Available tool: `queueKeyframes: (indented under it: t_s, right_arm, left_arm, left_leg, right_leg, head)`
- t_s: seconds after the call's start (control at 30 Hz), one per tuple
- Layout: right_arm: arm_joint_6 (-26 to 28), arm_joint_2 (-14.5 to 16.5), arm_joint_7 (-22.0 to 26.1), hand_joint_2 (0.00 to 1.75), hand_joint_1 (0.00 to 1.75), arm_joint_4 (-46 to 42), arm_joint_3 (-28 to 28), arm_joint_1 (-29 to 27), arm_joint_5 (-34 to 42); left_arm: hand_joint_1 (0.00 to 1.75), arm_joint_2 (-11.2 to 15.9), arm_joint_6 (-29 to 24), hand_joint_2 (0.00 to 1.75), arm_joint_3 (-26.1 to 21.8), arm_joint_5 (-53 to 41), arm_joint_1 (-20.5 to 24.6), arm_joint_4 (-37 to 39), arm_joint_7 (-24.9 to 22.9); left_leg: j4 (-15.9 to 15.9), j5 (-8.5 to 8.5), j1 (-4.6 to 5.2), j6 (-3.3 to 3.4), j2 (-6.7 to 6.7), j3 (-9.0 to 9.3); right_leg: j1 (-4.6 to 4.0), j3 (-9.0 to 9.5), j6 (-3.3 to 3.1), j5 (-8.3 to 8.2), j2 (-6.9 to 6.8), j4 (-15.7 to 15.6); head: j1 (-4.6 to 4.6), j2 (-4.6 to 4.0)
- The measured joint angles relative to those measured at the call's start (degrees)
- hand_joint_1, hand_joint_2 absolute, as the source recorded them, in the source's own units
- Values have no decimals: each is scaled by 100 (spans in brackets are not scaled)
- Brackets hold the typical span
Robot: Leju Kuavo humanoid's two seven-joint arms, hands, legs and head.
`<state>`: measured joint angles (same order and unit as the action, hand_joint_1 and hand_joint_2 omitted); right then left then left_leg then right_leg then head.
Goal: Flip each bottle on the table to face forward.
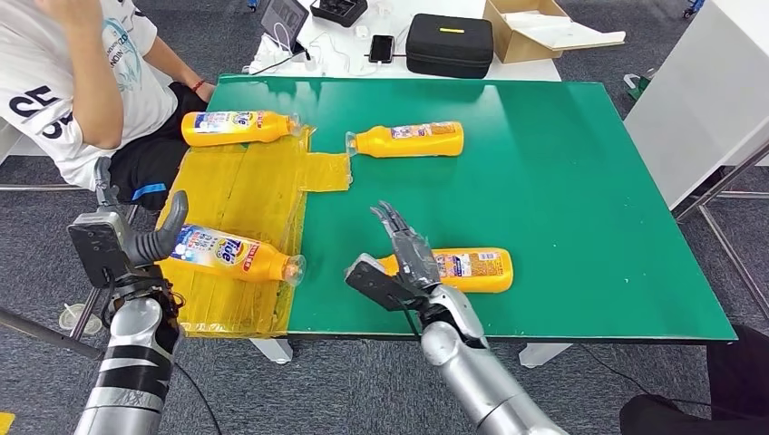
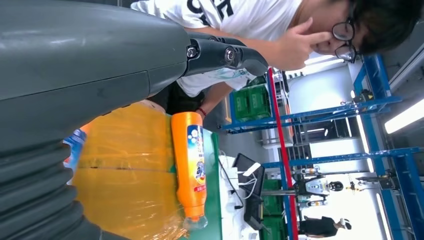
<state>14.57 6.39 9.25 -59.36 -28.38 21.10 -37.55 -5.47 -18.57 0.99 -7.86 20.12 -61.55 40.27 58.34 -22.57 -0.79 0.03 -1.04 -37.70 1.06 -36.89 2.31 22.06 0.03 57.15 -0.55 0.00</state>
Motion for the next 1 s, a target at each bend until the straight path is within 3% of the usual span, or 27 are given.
queueKeyframes:
  t_s: [0.2,0.37,0.8,1.0]
  right_arm:
    - [-850,-794,-208,175,0,32,141,159,-2]
    - [-1320,-1171,-241,175,0,30,165,171,108]
    - [-1707,-1453,-333,175,0,181,106,303,91]
    - [-2071,-1501,-479,175,0,625,-68,675,-87]
  left_arm:
    - [0,-5,-66,175,5,-146,-357,-260,-1]
    - [0,-10,-47,175,89,-163,-393,-232,-2]
    - [0,-26,67,175,153,-165,-360,-55,-4]
    - [0,-70,169,175,155,-169,-260,123,-5]
  left_leg:
    - [2,-1,9,2,-3,-1]
    - [2,-1,8,2,-1,0]
    - [2,-1,8,2,10,0]
    - [2,-1,8,2,10,5]
  right_leg:
    - [11,-1,2,-1,0,-1]
    - [10,-2,3,-2,1,-1]
    - [9,-2,3,-1,2,-1]
    - [9,0,3,-2,3,-1]
  head:
    - [0,1]
    - [-1,1]
    - [0,0]
    - [-1,0]
